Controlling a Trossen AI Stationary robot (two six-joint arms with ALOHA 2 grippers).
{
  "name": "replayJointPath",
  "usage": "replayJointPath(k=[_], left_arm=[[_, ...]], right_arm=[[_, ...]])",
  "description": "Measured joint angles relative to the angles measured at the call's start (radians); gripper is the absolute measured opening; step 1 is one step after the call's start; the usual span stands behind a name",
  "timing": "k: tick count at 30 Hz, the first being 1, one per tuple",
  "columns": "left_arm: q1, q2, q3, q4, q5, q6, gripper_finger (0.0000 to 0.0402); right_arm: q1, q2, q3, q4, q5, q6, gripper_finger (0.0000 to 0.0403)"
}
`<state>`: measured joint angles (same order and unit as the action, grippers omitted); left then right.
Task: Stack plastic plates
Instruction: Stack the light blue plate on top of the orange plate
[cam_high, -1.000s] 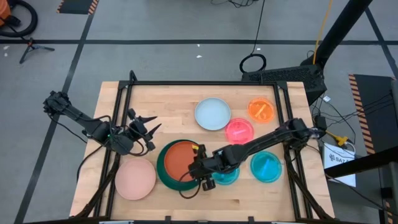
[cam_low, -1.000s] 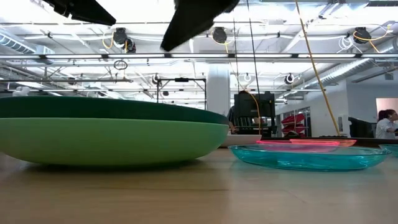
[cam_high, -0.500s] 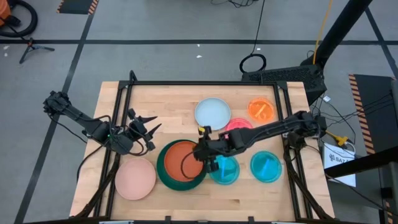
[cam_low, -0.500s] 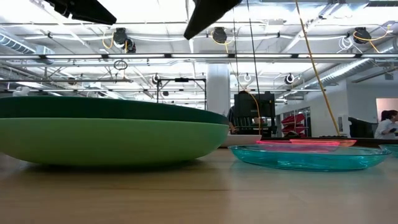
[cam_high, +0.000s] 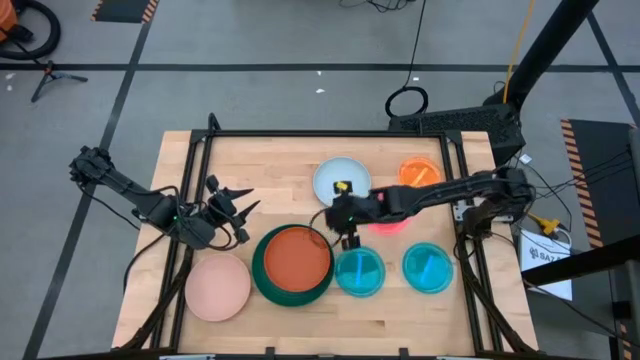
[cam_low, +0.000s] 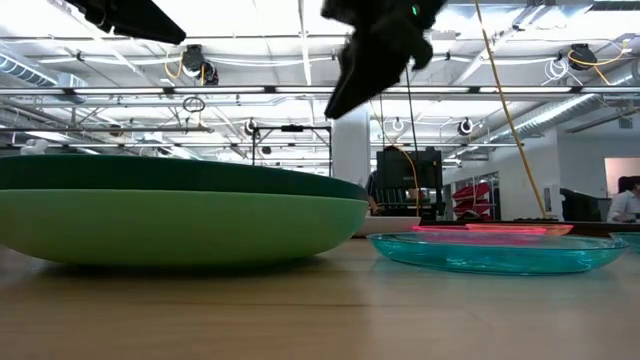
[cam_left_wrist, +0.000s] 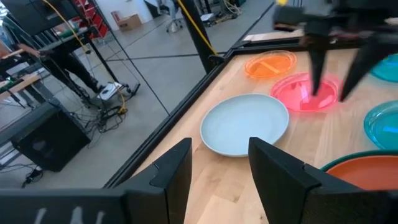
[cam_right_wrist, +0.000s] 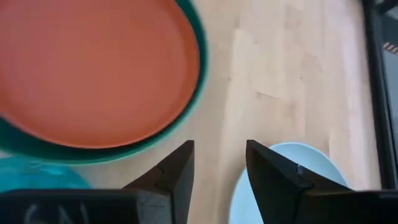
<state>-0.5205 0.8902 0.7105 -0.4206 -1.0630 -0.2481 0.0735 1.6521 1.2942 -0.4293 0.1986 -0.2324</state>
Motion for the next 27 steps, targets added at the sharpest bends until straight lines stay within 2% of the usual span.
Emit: replayJointPath(k=[6, 9, 16, 21, 27], left_arm=[[0.011, 0.000, 0.000, 0.008, -0.006, 0.011, 0.0165], [0.034, 0.000, 0.000, 0.006, -0.008, 0.011, 0.0165], [0.056, 0.000, 0.000, -0.006, -0.011, 0.009, 0.0165], [0.056, 0.000, 0.000, -0.013, -0.011, 0.016, 0.0165], [0.056, 0.000, 0.000, -0.016, -0.012, 0.034, 0.0165]], right_arm=[[-0.120, -0.086, -0.247, 0.322, -0.022, -0.013, 0.0139], [-0.180, -0.086, -0.312, 0.402, -0.062, 0.041, 0.0139], [-0.232, 0.019, -0.337, 0.374, -0.125, 0.157, 0.0139], [-0.231, 0.099, -0.336, 0.376, -0.122, 0.161, 0.0139], [-0.231, 0.137, -0.336, 0.383, -0.119, 0.160, 0.0139]])
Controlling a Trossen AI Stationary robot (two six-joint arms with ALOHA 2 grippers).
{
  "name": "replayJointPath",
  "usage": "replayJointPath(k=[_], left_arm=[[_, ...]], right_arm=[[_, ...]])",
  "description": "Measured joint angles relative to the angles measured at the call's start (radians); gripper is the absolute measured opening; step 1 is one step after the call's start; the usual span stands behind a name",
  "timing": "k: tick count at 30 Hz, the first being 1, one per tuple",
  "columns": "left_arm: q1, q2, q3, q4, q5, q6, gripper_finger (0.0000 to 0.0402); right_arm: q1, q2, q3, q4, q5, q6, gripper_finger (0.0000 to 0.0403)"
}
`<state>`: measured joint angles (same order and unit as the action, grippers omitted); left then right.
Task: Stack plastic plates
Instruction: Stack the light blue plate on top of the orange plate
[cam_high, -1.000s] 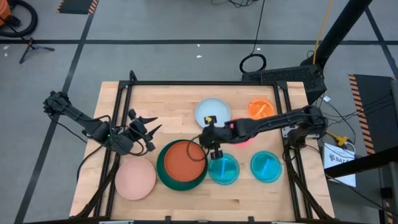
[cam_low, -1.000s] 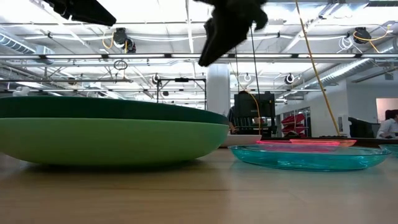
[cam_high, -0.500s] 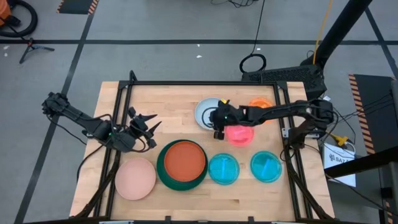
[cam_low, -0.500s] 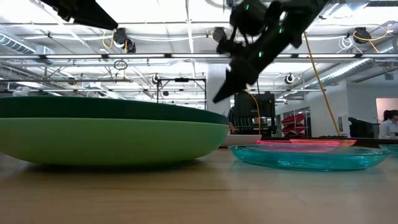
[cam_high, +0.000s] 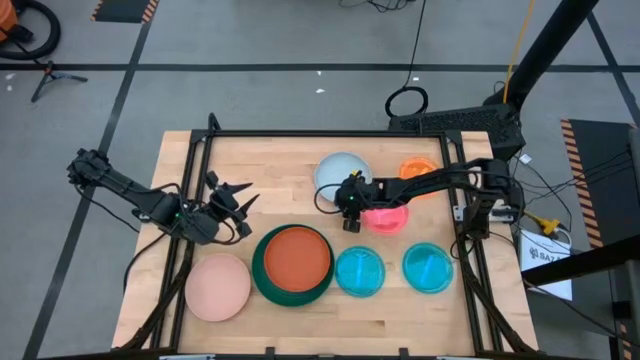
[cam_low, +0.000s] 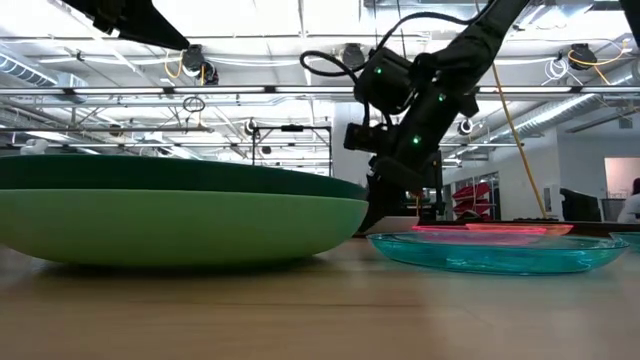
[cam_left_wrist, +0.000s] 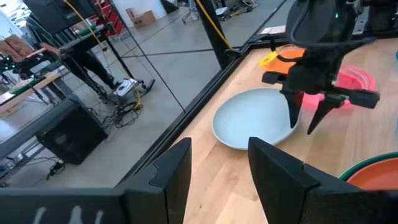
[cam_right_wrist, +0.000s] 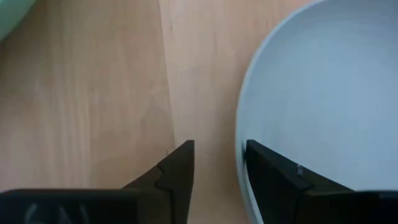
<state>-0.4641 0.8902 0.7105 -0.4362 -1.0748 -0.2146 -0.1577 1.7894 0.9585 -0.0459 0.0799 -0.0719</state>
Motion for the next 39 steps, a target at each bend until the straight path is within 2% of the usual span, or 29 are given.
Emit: replayJointPath(k=[7, 16, 21, 26, 33, 39], left_arm=[[0.000, 0.000, 0.000, 0.000, 0.000, 0.003, 0.0165], [0.000, 0.000, 0.000, 0.004, 0.000, 0.002, 0.0165], [0.000, 0.000, 0.000, 0.017, 0.000, 0.002, 0.0165], [0.000, 0.000, 0.000, 0.021, 0.000, 0.004, 0.0165], [-0.010, 0.000, 0.000, 0.019, 0.000, -0.023, 0.0165], [-0.026, 0.000, 0.000, 0.021, 0.000, -0.030, 0.0165]], right_arm=[[0.000, 0.009, 0.000, 0.013, 0.002, -0.019, 0.0126], [0.000, 0.007, 0.002, 0.022, 0.012, -0.091, 0.0013], [0.020, -0.003, 0.051, -0.028, 0.078, -0.135, 0.0011], [0.064, -0.010, 0.165, -0.114, 0.083, -0.167, 0.0006], [0.185, -0.011, 0.313, -0.209, 0.129, -0.179, 0.0004], [0.303, -0.011, 0.360, -0.207, 0.126, -0.140, 0.0004]])
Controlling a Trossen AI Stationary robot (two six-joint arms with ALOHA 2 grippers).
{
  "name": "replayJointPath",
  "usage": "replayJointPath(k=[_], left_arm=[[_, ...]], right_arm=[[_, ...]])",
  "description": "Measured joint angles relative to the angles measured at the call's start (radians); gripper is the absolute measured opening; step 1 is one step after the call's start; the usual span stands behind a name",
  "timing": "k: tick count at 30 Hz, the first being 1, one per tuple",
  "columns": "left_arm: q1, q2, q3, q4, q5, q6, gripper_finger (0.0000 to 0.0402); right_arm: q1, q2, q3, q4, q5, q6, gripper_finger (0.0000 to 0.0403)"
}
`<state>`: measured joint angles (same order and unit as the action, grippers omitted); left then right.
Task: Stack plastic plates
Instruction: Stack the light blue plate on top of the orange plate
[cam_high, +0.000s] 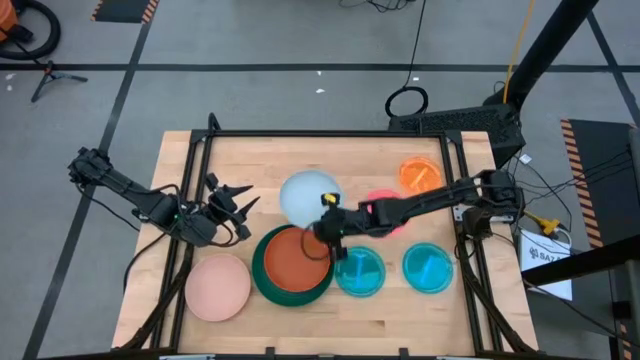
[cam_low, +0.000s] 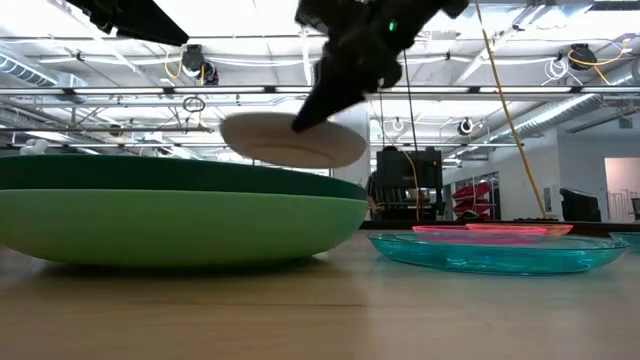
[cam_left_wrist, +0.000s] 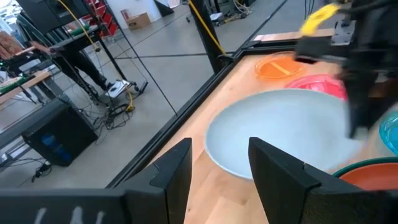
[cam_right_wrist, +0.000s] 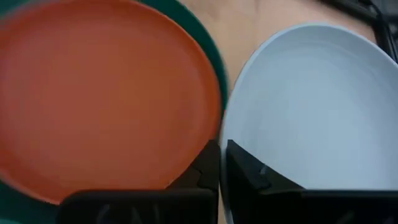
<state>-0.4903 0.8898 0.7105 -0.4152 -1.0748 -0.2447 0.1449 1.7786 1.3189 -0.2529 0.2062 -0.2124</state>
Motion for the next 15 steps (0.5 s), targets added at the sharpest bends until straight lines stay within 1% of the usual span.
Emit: replayJointPath(k=[3, 7, 15], left_arm=[[-0.003, 0.000, 0.000, 0.000, 0.000, 0.000, 0.0165], [-0.003, 0.000, 0.000, 0.001, 0.000, 0.000, 0.0165], [0.006, 0.000, 0.000, 0.019, 0.000, 0.005, 0.0165]], right_arm=[[0.053, 0.000, 0.000, 0.014, -0.013, 0.031, 0.0004], [0.114, 0.005, 0.000, 0.089, -0.104, 0.062, 0.0004], [0.194, 0.007, 0.000, 0.144, -0.104, 0.097, 0.0006]])
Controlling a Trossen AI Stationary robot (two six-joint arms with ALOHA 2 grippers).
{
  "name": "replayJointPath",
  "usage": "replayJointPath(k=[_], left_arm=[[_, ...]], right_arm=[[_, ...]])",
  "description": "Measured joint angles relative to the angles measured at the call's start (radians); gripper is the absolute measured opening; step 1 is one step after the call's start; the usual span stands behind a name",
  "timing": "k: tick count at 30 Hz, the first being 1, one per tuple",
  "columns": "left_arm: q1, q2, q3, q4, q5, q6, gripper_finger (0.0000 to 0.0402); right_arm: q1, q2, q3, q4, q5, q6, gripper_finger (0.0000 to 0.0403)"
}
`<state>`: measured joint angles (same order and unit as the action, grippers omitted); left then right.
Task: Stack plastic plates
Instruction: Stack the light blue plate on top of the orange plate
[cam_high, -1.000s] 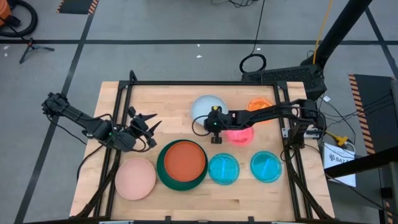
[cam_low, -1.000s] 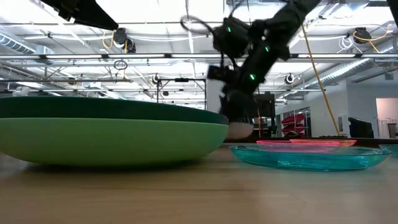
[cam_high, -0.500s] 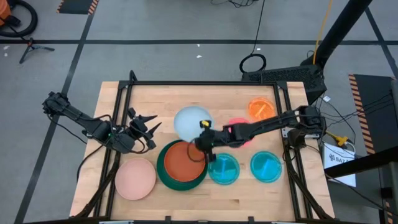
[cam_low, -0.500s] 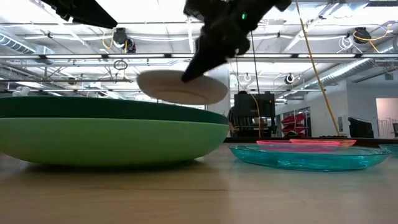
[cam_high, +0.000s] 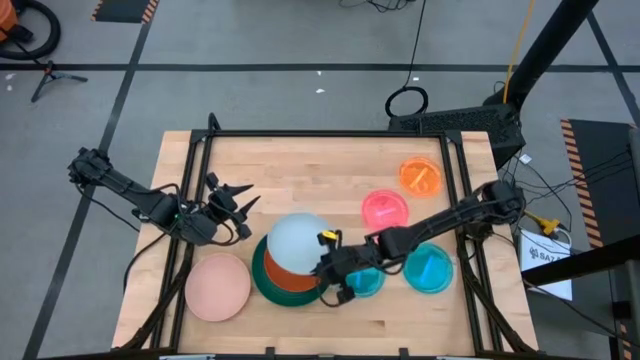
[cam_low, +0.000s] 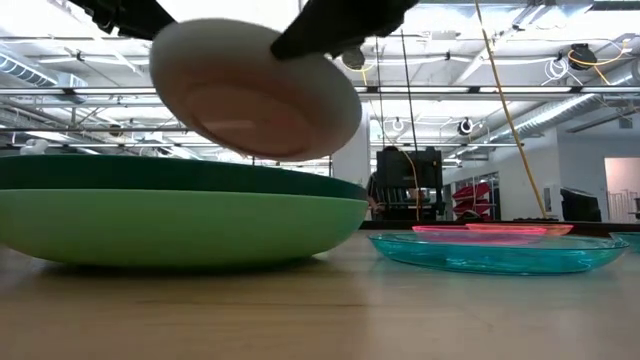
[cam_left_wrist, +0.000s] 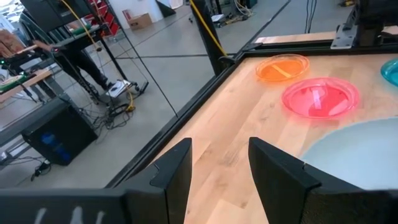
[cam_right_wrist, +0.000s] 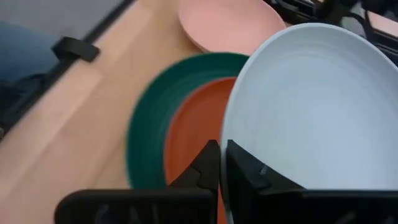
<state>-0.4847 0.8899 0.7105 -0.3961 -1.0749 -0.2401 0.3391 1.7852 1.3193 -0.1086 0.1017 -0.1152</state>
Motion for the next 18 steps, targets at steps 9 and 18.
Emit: replayJointPath(k=[9, 18], left_arm=[[0.000, 0.000, 0.000, 0.033, 0.000, 0.000, 0.0165], [0.000, 0.000, 0.000, 0.034, 0.000, 0.011, 0.0165]], right_arm=[[0.041, 0.074, 0.000, 0.034, -0.001, 0.006, 0.0006], [0.035, 0.124, 0.000, 0.042, -0.001, 0.017, 0.0016]])
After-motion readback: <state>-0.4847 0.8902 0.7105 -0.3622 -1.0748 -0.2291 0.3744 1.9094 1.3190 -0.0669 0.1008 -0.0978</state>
